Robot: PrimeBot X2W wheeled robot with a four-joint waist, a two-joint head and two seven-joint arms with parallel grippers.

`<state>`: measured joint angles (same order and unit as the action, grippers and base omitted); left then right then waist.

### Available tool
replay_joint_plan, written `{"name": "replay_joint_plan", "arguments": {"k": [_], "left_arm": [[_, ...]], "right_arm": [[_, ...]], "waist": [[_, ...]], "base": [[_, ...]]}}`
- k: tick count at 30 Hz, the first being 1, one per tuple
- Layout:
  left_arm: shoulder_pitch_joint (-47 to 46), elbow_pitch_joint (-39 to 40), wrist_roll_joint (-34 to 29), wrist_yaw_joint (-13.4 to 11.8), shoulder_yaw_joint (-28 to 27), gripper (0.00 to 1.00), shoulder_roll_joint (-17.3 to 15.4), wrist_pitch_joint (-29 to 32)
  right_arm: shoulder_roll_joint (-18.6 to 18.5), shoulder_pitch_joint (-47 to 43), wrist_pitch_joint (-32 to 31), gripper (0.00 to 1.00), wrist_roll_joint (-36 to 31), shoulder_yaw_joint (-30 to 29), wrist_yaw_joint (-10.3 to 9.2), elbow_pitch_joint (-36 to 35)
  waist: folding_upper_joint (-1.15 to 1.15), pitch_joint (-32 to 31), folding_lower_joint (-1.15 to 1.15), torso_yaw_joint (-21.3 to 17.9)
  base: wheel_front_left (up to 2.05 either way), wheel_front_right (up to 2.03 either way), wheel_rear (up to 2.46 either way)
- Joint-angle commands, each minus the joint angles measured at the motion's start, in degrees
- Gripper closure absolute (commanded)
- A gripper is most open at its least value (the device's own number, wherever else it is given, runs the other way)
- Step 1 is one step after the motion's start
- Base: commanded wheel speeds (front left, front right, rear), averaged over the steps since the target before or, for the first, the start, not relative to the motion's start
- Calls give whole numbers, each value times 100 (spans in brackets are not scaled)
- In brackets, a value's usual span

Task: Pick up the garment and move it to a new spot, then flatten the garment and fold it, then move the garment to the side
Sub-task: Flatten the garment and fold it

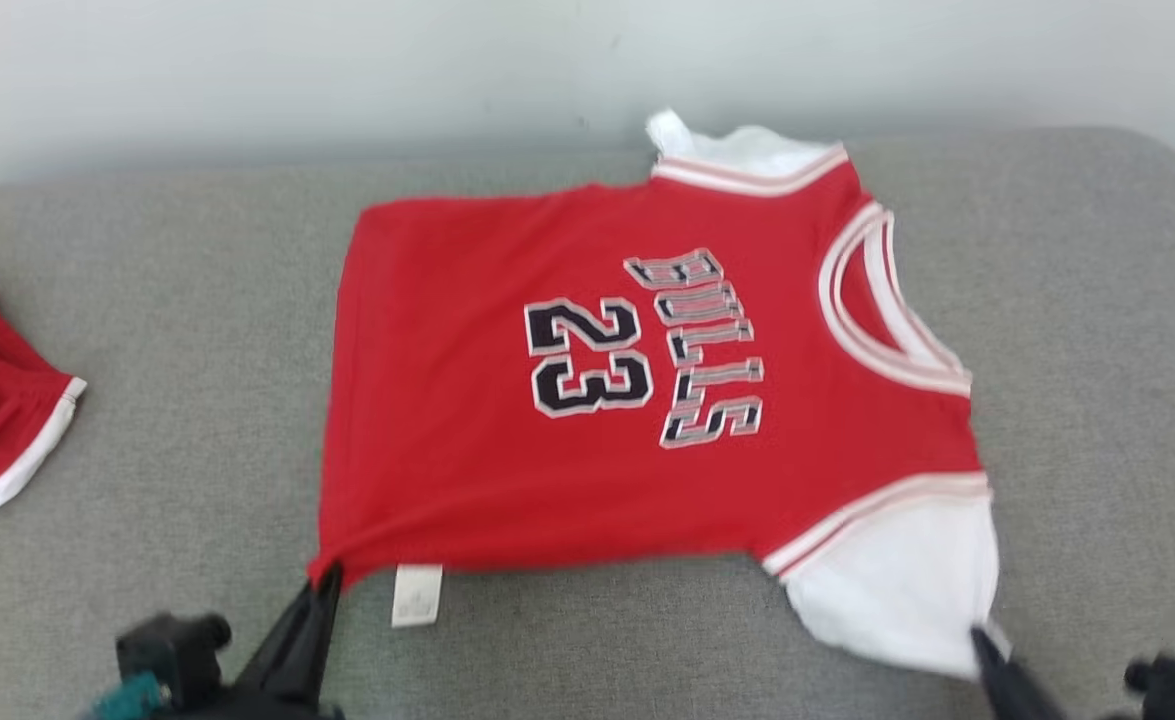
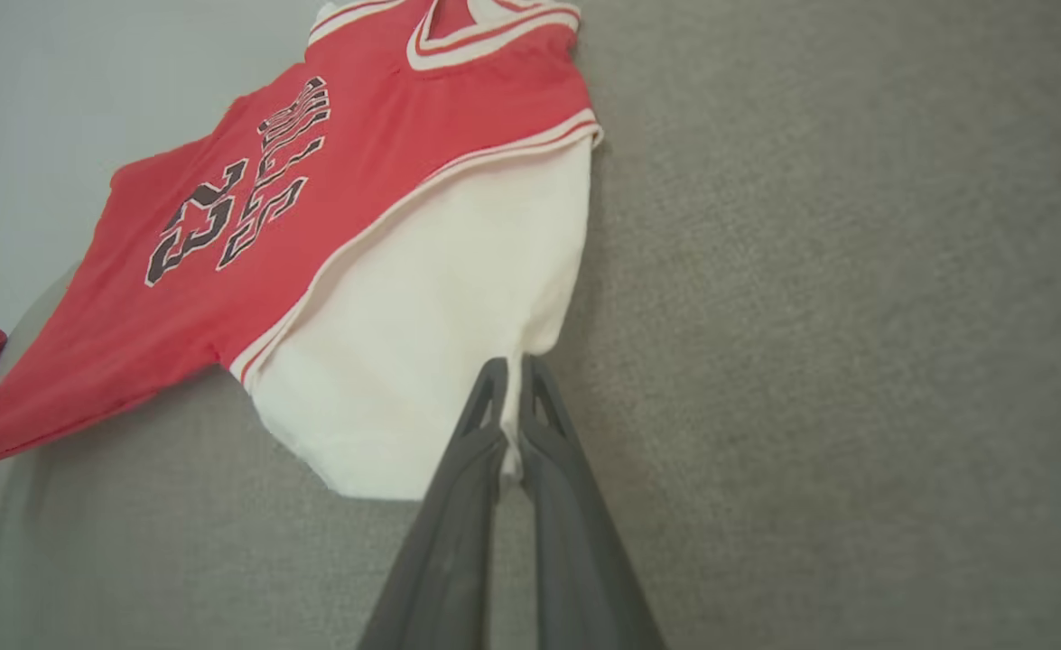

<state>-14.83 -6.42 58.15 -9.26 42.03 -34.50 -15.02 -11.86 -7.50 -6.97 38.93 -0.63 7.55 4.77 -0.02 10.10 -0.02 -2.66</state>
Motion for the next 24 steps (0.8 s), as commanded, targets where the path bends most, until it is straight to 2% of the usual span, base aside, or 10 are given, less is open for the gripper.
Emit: {"name": "replay_joint_plan", "arguments": {"k": [1, 5, 13, 17, 24], "left_arm": [[173, -92, -231, -73, 9, 100, -36, -10], [511, -282, -514, -228, -33, 100, 46, -11], [740, -298, -710, -263, 12, 100, 29, -10], [695, -254, -719, -264, -19, 100, -36, 11], [-5, -79, -927, -102, 50, 100, -231, 387]], "right_arm": [[128, -267, -200, 100, -94, -108, -9, -137], [475, -820, -755, 100, -329, -229, -10, -508], [652, -789, -995, 100, -435, -497, -10, -913], [568, -534, -1023, 100, -420, -634, -10, -1123], [37, 640, -1276, 100, -554, -495, -10, -1002]], "waist": [[2, -105, 2, -12], [2, -178, 2, -74], [2, -310, 2, -108], [2, -314, 2, -136], [2, -195, 2, -80]], "base": [[0, 0, 0], [0, 0, 0], [0, 0, 0], [0, 0, 0], [0, 0, 0]]}}
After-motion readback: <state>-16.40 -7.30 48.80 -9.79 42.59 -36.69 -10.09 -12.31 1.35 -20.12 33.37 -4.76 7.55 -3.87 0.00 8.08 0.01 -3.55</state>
